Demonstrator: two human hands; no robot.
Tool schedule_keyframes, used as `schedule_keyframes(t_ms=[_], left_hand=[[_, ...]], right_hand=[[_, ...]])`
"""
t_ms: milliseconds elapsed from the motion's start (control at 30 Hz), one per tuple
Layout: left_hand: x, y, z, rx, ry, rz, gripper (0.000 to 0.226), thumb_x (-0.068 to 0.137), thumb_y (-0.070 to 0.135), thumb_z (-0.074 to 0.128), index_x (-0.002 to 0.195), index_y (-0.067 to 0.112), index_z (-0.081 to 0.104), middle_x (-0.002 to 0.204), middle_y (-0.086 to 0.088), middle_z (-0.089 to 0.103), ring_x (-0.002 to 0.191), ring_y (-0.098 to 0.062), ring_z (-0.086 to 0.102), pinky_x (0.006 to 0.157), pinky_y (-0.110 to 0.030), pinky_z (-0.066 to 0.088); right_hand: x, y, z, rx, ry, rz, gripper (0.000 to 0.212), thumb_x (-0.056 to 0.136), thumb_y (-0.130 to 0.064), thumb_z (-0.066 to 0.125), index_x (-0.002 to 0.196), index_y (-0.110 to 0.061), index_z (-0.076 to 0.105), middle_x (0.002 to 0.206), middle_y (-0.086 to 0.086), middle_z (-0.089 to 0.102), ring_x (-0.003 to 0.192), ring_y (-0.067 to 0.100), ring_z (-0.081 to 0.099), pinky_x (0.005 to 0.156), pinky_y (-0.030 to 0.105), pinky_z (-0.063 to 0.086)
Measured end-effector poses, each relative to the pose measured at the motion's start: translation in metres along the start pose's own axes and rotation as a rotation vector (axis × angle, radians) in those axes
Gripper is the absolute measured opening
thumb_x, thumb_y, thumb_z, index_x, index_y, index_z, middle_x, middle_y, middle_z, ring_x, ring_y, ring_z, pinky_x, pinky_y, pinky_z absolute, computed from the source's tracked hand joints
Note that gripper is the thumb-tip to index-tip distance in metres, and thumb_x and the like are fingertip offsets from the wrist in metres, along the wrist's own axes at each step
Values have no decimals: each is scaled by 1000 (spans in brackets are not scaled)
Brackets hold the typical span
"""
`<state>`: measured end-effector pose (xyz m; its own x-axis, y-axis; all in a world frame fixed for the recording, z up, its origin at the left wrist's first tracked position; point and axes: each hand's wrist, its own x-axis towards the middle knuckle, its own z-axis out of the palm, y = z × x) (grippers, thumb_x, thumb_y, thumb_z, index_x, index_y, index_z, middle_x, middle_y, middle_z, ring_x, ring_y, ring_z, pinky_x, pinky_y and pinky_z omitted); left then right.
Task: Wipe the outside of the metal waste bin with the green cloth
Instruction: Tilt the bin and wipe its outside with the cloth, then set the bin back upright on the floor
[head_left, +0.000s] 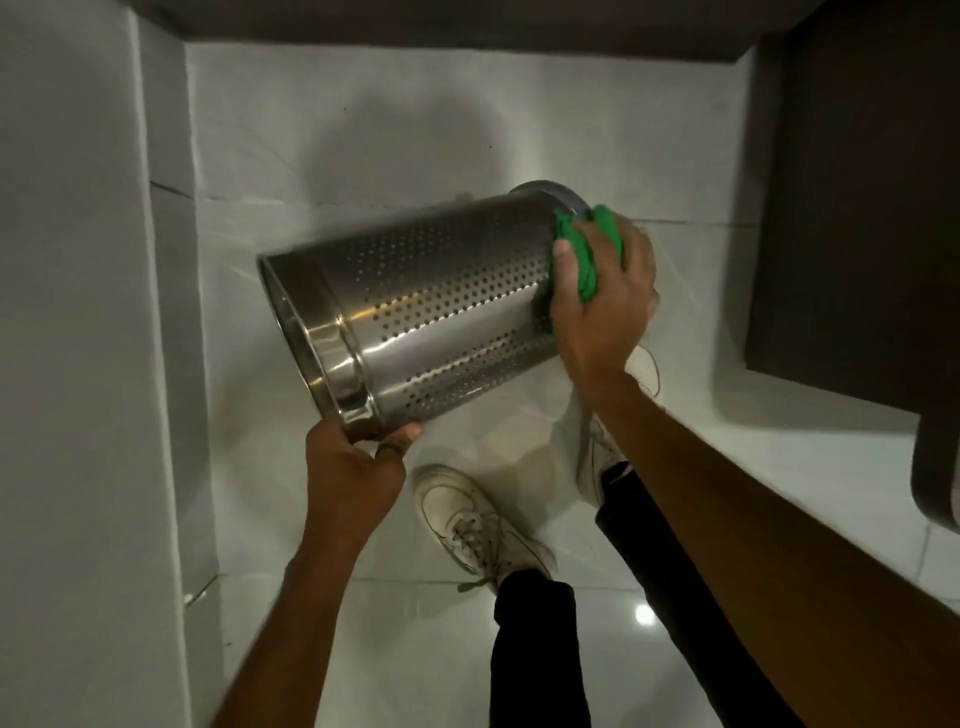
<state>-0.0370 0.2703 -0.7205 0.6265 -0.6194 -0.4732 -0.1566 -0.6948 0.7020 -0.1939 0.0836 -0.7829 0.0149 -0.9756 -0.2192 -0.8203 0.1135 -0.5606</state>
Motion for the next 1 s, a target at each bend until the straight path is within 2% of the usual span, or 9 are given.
schedule_keyframes(t_ms=[167, 200, 300, 433, 567, 633, 733, 833, 1000], left_hand=[[0, 15, 8, -26, 59, 84, 48, 72, -5, 83, 111, 15, 64, 91, 15, 67, 82, 23, 63, 70, 2, 46], [1, 16, 8, -31, 72, 77, 50, 72, -5, 83, 112, 15, 63, 94, 13, 68, 84, 22, 63, 71, 1, 47], [1, 22, 6, -43, 121, 58, 53, 73, -3, 82, 113, 20, 56, 98, 14, 66, 87, 21, 62, 75, 0, 48], [-1, 31, 15, -66, 143, 52, 51, 73, -5, 82, 111, 17, 54, 85, 28, 66, 84, 20, 64, 71, 0, 48], [-3, 52, 23, -64, 183, 52, 45, 73, -7, 82, 104, 16, 58, 86, 27, 63, 79, 21, 63, 68, -6, 53], [1, 73, 24, -71, 226, 34, 49, 74, -4, 82, 116, 10, 60, 94, 19, 65, 78, 17, 64, 67, 1, 48], [13, 104, 26, -5, 245, 48, 68, 76, 1, 80, 137, 6, 51, 108, 5, 64, 93, -5, 64, 73, 5, 40], [28, 129, 31, 211, 205, 134, 67, 78, 4, 78, 138, 8, 49, 95, -2, 67, 84, -19, 67, 73, -17, 49], [47, 152, 61, 738, -6, 264, 81, 67, 5, 78, 138, 20, 42, 72, -13, 68, 60, -36, 68, 56, -38, 55]], right_hand=[[-25, -72, 14, -4, -147, -743, 49, 96, -56, 52, 129, -26, 73, 142, 5, 70, 143, 33, 53, 117, 52, 41], [-20, -78, 14, -42, -207, -784, 51, 97, -57, 49, 131, -28, 71, 143, 4, 69, 143, 33, 53, 114, 50, 42], [25, -75, 5, -196, -253, -518, 46, 104, -55, 41, 137, -34, 64, 147, -2, 64, 143, 29, 52, 116, 55, 43], [79, -51, -22, -287, -317, -83, 41, 103, -42, 51, 139, -26, 61, 136, 14, 60, 128, 41, 57, 107, 64, 50], [56, -26, -55, -245, -420, -41, 38, 101, -31, 57, 136, -21, 62, 125, 18, 64, 114, 42, 66, 101, 60, 59], [40, -4, -74, -217, -518, 62, 30, 103, -32, 60, 129, -19, 68, 114, 12, 71, 104, 34, 71, 97, 50, 63], [22, 21, -93, 160, -658, 459, 31, 100, -29, 70, 128, -15, 72, 102, 8, 75, 89, 25, 73, 85, 41, 65], [27, 19, -110, 774, -636, 834, 34, 96, -32, 72, 124, -12, 73, 108, 15, 78, 92, 29, 75, 74, 37, 63], [47, -19, -139, 1265, -684, 891, 30, 93, -43, 66, 102, -19, 81, 103, 9, 79, 94, 27, 77, 85, 41, 64]])
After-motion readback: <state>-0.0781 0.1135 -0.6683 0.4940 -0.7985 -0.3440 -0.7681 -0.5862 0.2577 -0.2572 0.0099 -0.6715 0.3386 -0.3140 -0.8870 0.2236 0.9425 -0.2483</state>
